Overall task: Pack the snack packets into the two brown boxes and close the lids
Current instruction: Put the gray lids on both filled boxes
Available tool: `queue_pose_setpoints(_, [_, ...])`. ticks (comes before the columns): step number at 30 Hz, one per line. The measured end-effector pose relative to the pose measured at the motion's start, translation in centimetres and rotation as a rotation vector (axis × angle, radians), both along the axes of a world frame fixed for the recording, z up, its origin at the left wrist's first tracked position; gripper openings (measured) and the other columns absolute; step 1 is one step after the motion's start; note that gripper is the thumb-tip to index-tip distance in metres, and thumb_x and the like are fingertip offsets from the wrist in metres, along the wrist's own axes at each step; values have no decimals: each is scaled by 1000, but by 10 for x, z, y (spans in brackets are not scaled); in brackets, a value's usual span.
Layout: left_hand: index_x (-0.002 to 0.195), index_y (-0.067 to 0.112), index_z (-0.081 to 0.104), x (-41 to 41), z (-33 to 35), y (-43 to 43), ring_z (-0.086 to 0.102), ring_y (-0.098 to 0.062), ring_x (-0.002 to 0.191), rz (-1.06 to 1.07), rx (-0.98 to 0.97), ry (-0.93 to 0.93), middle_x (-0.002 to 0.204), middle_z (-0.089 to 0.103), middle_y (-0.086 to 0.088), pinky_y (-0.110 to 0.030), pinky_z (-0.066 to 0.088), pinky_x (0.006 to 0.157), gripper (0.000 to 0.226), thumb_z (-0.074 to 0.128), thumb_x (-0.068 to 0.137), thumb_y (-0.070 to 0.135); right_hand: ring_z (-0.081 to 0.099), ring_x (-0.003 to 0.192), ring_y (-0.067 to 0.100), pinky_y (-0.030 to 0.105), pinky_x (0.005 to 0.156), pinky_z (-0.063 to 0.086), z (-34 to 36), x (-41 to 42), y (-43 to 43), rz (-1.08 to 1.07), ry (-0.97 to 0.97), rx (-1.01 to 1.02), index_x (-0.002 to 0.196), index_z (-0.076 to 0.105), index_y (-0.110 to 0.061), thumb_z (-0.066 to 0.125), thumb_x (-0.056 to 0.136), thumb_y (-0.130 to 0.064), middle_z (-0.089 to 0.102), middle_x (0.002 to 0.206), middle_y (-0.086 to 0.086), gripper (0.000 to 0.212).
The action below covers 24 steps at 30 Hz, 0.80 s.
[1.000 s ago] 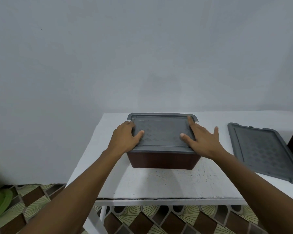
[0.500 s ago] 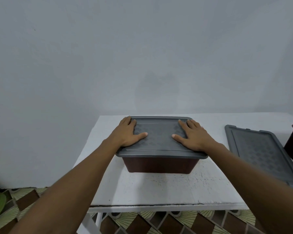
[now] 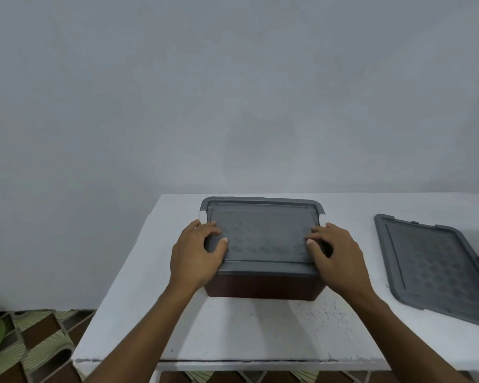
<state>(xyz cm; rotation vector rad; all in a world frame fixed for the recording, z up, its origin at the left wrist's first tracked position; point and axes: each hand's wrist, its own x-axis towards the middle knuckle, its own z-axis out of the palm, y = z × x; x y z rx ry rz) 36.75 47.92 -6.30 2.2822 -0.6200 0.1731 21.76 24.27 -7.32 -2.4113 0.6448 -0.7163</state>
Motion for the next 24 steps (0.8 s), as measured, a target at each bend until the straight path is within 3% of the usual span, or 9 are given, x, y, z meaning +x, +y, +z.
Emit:
queue_pose_setpoints(7, [105,31,68,35,-10,-56,45,-12,130,26,-54,4,130,59,13,-39,43,104,25,59,86,45,48,127,17,38,100,41,1,37,-57,20,-64,-17,99,71,-23,56,92,-28,65,122,-5,17])
queue_pose_setpoints(14, [99,26,67,93,-10,-113,44,-12,131,22,-27,-27,127,62,13,-33,37,104,18,57,90,37,51,123,15,31,93,41,2,98,-115,32,-93,9,96,72,-21,55,91,-22,67,116,-6,17])
queue_pose_setpoints(18, [97,24,66,118,-8,-137,55,-10,110,7,-13,-57,115,63,12,-23,40,87,15,59,88,35,53,111,13,23,79,36,5,122,-138,37,-94,5,94,71,-18,54,92,-21,67,108,-2,18])
queue_pose_setpoints(24, [93,26,66,148,-4,-166,56,-10,97,10,32,-97,106,66,7,-24,39,78,11,57,89,32,52,106,11,24,76,35,2,149,-162,13,-145,38,88,70,-17,52,91,-20,66,101,-1,18])
